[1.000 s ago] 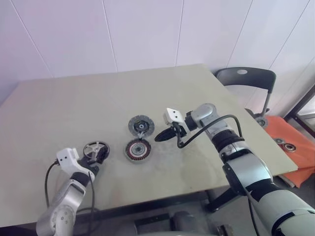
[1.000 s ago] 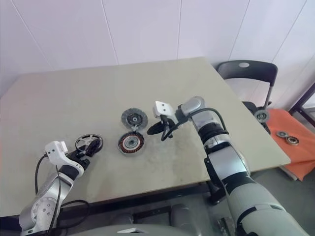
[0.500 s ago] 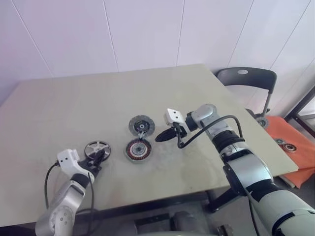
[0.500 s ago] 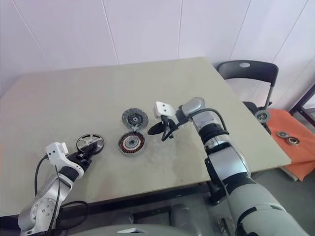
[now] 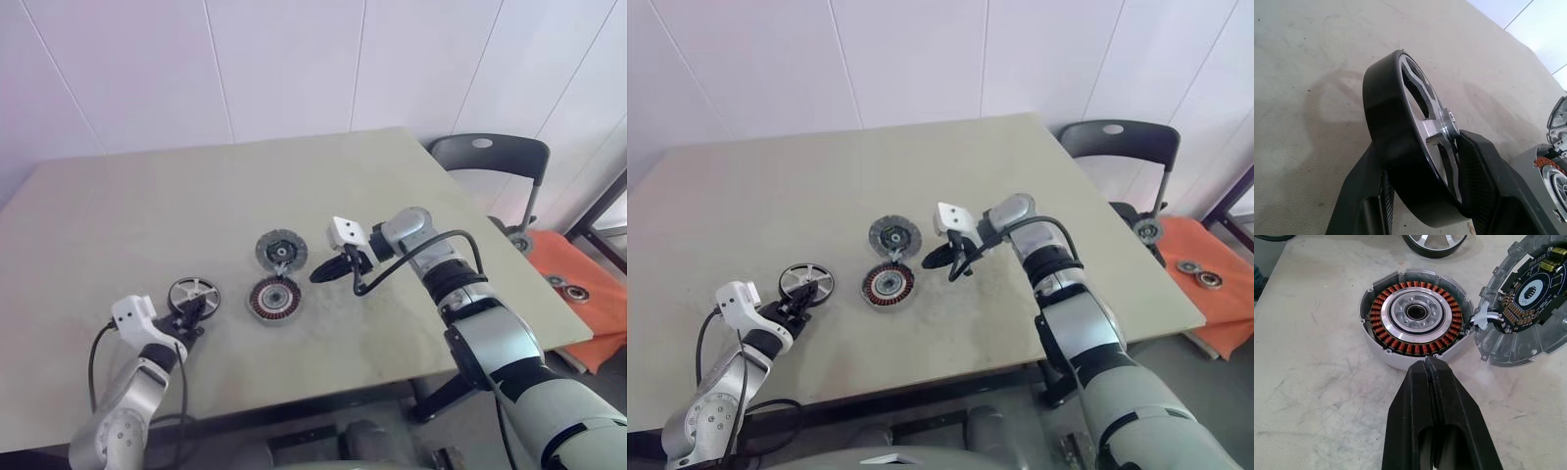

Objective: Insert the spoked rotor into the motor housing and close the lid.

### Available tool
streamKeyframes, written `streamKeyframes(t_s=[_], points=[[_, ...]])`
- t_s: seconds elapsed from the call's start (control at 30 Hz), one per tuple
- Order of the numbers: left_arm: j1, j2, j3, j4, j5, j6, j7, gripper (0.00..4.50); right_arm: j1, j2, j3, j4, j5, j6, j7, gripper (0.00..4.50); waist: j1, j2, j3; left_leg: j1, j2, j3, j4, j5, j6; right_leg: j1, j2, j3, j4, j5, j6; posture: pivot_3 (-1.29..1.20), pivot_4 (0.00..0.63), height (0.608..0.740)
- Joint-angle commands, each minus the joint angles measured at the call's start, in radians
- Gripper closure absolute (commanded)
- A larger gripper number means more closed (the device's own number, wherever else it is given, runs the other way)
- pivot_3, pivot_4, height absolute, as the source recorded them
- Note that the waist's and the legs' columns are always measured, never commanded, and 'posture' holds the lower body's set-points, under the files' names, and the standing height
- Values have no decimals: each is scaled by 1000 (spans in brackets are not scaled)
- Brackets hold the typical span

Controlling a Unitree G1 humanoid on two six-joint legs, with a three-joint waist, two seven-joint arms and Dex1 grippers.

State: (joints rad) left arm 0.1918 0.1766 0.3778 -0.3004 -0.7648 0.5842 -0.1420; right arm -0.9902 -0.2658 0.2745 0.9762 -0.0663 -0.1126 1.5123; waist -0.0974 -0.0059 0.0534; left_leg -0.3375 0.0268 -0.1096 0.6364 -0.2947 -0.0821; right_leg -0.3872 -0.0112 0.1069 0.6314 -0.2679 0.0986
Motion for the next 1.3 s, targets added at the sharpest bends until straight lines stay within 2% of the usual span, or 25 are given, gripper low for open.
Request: streamKeyframes(t_s=[0.03,0.43,0.7,1.0,1.3], points=[[-14,10,19,-19,-7,-1,11,2943,-14,-7,-3,-17,3,0,-8,4500,0,0,0,0,0,0,0,0,0,0,0,0,0,0,0,0,0,740],[-21,23,-1,-67,-70,3,-62,2943,-22,-6,-5,7,-6,-9,-24,4500,0,0,0,0,0,0,0,0,0,0,0,0,0,0,0,0,0,740],[18,68,-87,-192,-235,94,-219,2943,-35,-9,-4,41,-17,-22,-39,4500,-1,0,0,-1,0,0,-1,0,0,0,0,0,-1,0,0,0,0,740],[-33,118,-92,-163,-396,186,-238,2943,-51,-22,-12,77,-31,-35,-52,4500,-2,0,0,0,0,0,-1,0,0,0,0,0,-1,0,0,0,0,740],[-57,84,-125,-86,-394,184,-239,2943,-46,-37,-19,79,-29,-38,-59,4500,-1,0,0,0,0,0,-1,0,0,0,0,0,-1,0,0,0,0,740]])
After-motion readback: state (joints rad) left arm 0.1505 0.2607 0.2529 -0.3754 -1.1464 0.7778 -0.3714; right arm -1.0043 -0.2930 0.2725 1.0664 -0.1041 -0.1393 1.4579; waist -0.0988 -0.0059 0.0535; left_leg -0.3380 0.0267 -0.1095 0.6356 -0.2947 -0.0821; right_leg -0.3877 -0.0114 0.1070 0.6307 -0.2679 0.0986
